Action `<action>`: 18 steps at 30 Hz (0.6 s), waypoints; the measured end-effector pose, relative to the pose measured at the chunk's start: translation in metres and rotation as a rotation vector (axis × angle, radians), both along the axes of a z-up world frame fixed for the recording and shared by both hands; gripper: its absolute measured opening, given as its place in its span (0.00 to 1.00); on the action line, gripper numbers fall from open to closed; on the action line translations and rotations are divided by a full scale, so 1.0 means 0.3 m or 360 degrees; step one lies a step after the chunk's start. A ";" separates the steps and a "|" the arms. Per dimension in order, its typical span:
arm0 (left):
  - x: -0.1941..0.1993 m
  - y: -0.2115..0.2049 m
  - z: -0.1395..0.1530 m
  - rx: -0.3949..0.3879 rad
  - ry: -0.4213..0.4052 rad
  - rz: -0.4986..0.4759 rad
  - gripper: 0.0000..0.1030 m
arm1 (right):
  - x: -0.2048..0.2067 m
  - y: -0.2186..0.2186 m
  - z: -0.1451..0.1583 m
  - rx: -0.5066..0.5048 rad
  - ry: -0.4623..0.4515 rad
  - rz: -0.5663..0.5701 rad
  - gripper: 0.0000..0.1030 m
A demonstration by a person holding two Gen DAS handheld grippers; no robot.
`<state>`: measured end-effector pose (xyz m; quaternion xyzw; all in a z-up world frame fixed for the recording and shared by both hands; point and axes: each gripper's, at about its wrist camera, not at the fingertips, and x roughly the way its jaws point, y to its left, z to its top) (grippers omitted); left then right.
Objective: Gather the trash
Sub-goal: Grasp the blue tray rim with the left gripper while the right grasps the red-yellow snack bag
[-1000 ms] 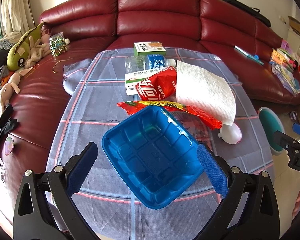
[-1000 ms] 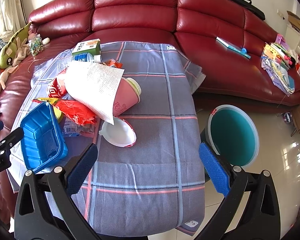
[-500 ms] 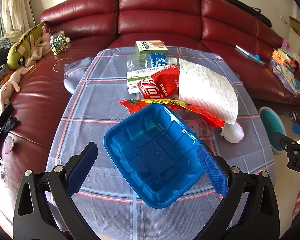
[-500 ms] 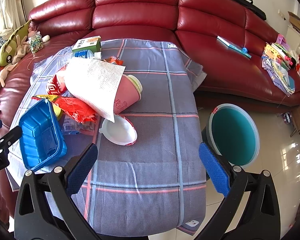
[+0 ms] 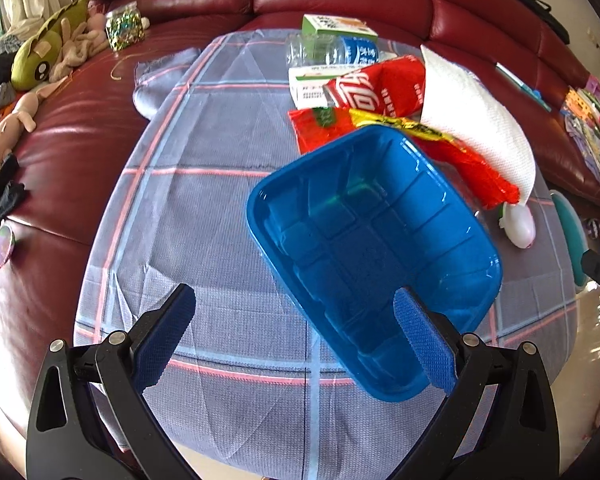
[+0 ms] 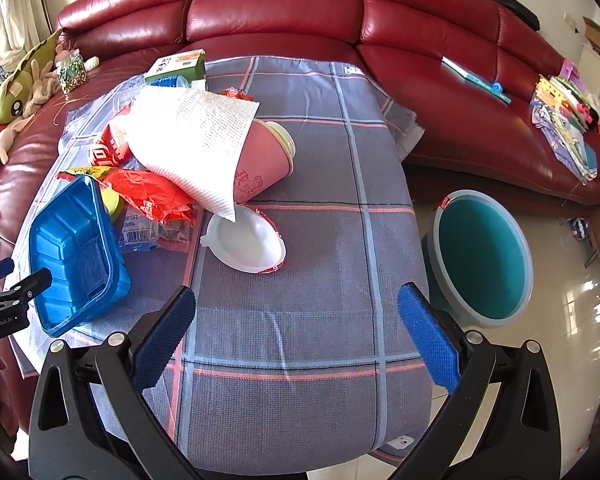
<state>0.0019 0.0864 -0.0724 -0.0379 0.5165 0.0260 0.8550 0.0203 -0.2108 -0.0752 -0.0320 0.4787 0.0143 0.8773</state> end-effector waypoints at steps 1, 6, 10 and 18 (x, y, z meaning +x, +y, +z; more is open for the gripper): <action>0.003 0.004 -0.015 -0.0019 0.0019 -0.0003 0.96 | 0.004 0.004 -0.007 0.0000 0.0014 0.0009 0.94; 0.010 -0.011 -0.058 -0.0076 0.0066 -0.0027 0.96 | 0.014 0.027 -0.013 -0.0036 0.0013 0.0053 0.94; 0.012 -0.008 -0.078 -0.0134 0.0075 -0.0023 0.57 | 0.032 0.052 -0.011 -0.0052 0.0026 0.0082 0.94; 0.010 0.034 -0.069 -0.0073 0.0039 -0.0048 0.09 | 0.099 0.177 0.022 -0.0043 0.0056 0.0258 0.87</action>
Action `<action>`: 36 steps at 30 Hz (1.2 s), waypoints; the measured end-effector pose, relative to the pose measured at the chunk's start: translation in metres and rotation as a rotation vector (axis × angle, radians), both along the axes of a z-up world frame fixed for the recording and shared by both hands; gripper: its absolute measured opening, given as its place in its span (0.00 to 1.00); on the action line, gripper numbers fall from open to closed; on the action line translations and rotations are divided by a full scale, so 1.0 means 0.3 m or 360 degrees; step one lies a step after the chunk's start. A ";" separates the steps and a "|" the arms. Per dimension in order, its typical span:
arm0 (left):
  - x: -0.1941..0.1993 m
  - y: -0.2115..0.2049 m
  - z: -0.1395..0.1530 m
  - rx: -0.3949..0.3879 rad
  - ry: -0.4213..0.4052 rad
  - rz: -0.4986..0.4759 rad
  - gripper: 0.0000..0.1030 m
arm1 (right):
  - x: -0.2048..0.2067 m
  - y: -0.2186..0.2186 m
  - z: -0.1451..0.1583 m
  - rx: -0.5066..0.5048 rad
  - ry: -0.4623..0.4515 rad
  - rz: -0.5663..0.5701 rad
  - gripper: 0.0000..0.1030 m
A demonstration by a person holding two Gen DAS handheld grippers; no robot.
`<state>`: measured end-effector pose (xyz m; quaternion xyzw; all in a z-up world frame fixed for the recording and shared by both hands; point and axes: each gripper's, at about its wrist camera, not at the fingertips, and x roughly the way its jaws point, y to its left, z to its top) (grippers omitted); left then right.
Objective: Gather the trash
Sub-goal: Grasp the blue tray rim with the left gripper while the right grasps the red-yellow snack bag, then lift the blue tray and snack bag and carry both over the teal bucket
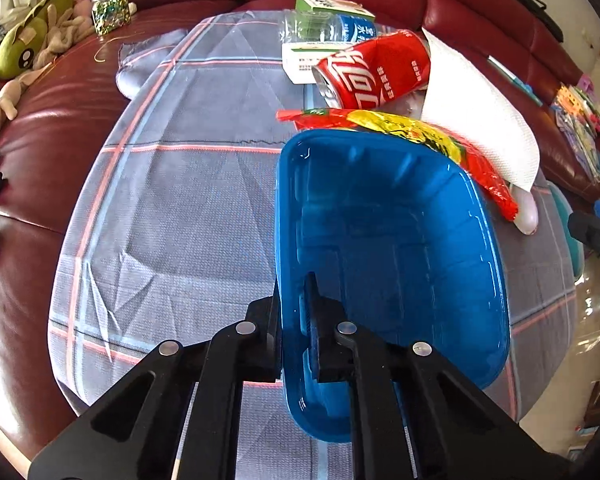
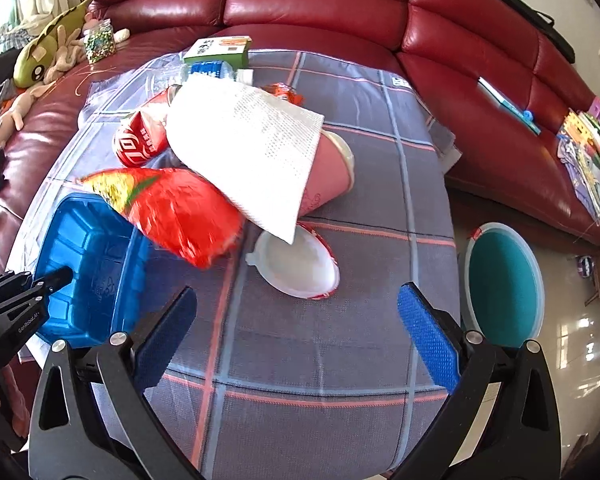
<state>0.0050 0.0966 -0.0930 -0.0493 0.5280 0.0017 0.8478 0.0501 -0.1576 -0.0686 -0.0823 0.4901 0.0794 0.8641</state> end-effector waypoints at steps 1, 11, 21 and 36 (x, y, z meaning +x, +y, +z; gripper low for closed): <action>0.004 0.018 0.001 0.0011 -0.0001 0.0009 0.10 | 0.014 0.027 0.005 -0.0003 0.0006 0.0034 0.82; -0.001 0.151 -0.003 0.0019 0.0014 0.0036 0.35 | 0.091 0.266 -0.062 -0.0083 0.0181 0.0360 0.79; 0.014 0.179 -0.037 -0.0046 0.0040 -0.0019 0.37 | 0.164 0.362 -0.143 -0.0136 0.0256 0.0489 0.36; -0.061 0.206 0.203 0.0006 -0.0245 0.0111 0.08 | 0.145 0.182 0.112 0.0288 0.0097 0.0260 0.06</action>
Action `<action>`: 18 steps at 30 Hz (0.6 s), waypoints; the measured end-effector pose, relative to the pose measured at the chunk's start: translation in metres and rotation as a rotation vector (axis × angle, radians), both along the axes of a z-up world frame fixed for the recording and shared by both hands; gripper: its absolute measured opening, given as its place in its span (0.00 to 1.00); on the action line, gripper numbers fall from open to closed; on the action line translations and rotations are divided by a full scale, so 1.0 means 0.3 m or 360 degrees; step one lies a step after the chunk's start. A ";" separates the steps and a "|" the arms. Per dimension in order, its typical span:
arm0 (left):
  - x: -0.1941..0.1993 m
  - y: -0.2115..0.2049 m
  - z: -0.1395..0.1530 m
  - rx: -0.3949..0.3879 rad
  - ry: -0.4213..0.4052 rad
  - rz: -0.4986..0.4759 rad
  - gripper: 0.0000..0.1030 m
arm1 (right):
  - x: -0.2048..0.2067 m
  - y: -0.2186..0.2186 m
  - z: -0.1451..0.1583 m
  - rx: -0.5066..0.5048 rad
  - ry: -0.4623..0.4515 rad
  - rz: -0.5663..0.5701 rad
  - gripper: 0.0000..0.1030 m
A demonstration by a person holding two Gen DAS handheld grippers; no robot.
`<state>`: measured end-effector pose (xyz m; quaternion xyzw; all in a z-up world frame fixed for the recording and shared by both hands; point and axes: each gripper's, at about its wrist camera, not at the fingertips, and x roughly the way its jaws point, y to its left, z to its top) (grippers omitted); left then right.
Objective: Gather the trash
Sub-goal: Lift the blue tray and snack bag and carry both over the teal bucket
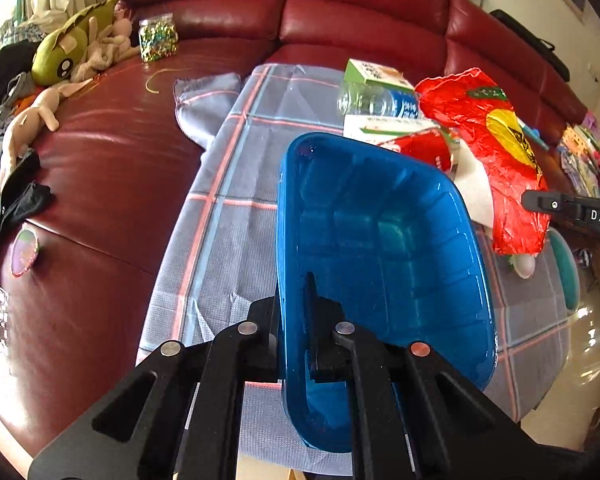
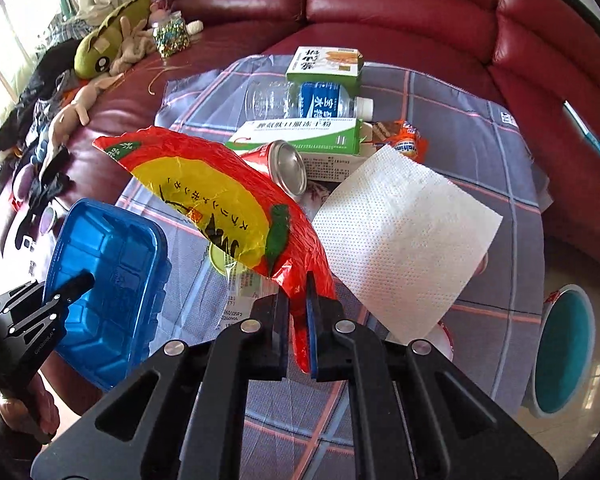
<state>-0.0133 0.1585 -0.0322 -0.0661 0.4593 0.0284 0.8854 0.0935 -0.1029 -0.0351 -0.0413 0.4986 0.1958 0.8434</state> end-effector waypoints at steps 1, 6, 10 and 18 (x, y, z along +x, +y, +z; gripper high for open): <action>0.001 -0.012 0.028 0.0011 -0.0024 -0.0015 0.08 | -0.008 -0.025 0.019 0.0030 -0.0008 -0.0018 0.06; 0.034 -0.153 0.144 0.0049 -0.0121 -0.0183 0.08 | -0.038 -0.217 0.093 0.0093 -0.0077 -0.0184 0.06; 0.086 -0.320 0.199 0.0033 -0.0175 -0.0335 0.08 | -0.063 -0.447 0.114 0.0108 -0.0097 -0.0384 0.06; 0.230 -0.795 0.206 0.0035 -0.0183 -0.0710 0.08 | -0.122 -1.003 0.057 0.0101 -0.0045 -0.0825 0.07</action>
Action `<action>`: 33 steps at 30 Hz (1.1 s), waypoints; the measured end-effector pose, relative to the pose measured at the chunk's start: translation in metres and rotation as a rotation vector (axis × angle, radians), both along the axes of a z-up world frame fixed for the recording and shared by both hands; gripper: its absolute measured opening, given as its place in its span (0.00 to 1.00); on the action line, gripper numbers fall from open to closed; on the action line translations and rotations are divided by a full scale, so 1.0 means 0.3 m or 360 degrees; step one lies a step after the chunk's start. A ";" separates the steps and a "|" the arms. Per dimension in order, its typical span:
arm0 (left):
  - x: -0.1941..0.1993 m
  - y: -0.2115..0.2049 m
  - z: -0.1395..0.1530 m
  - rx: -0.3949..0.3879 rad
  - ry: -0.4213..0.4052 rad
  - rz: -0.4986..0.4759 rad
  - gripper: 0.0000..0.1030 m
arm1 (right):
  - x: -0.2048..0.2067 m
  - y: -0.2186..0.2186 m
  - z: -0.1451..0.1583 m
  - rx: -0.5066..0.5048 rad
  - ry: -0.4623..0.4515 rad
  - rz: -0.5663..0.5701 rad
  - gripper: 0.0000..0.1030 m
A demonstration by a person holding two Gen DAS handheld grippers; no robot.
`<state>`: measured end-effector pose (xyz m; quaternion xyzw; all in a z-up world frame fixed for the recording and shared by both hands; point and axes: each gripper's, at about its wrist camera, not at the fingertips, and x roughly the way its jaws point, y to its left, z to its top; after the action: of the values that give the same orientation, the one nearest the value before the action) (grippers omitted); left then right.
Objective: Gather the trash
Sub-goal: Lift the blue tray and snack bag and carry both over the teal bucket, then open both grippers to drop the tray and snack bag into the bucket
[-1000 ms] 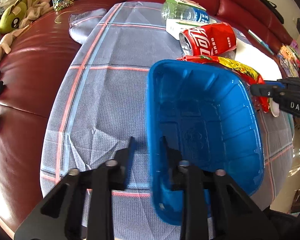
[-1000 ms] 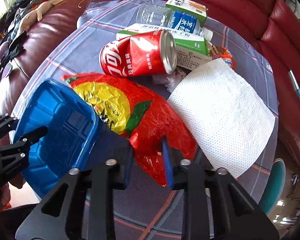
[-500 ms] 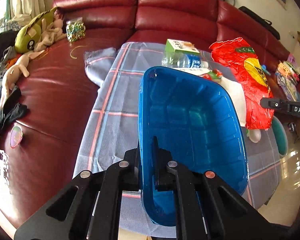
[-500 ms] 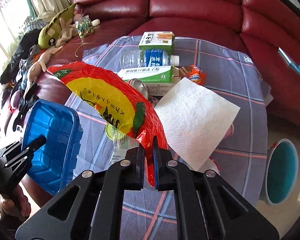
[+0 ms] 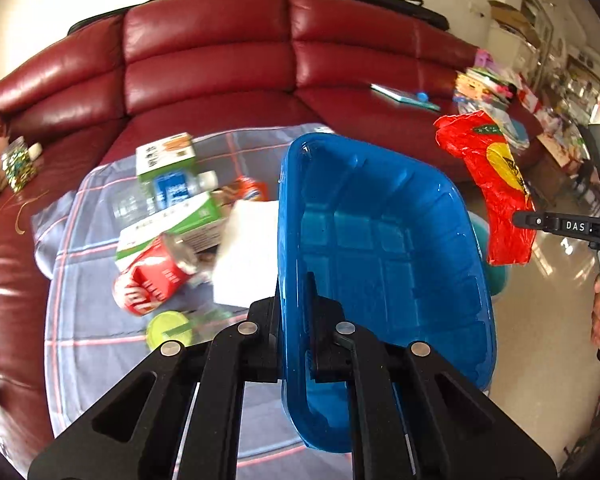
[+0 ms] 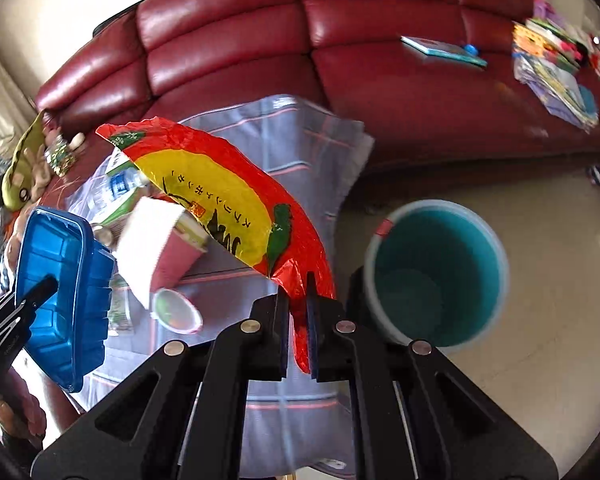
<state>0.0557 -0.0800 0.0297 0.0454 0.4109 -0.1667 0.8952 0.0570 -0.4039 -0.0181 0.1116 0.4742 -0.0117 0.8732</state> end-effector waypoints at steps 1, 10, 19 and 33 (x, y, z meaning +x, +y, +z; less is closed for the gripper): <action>0.020 -0.065 -0.004 0.0012 -0.0001 -0.0050 0.08 | -0.008 -0.064 -0.017 0.0003 0.0013 -0.0048 0.07; 0.127 -0.631 -0.100 0.0150 0.0033 -0.0437 0.08 | -0.107 -0.484 -0.166 0.0129 0.0060 -0.0387 0.07; 0.269 -1.100 -0.375 0.0327 0.0227 -0.0606 0.09 | -0.110 -0.645 -0.252 0.0191 0.0099 -0.0483 0.07; 0.337 -1.221 -0.473 0.0444 0.0224 -0.0643 0.65 | -0.004 -0.676 -0.340 0.0223 0.0185 -0.0491 0.07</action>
<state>0.1568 -0.4463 -0.1122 0.2379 0.4738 -0.2867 0.7980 0.0557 -0.6067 -0.1202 0.2427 0.5008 -0.1188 0.8223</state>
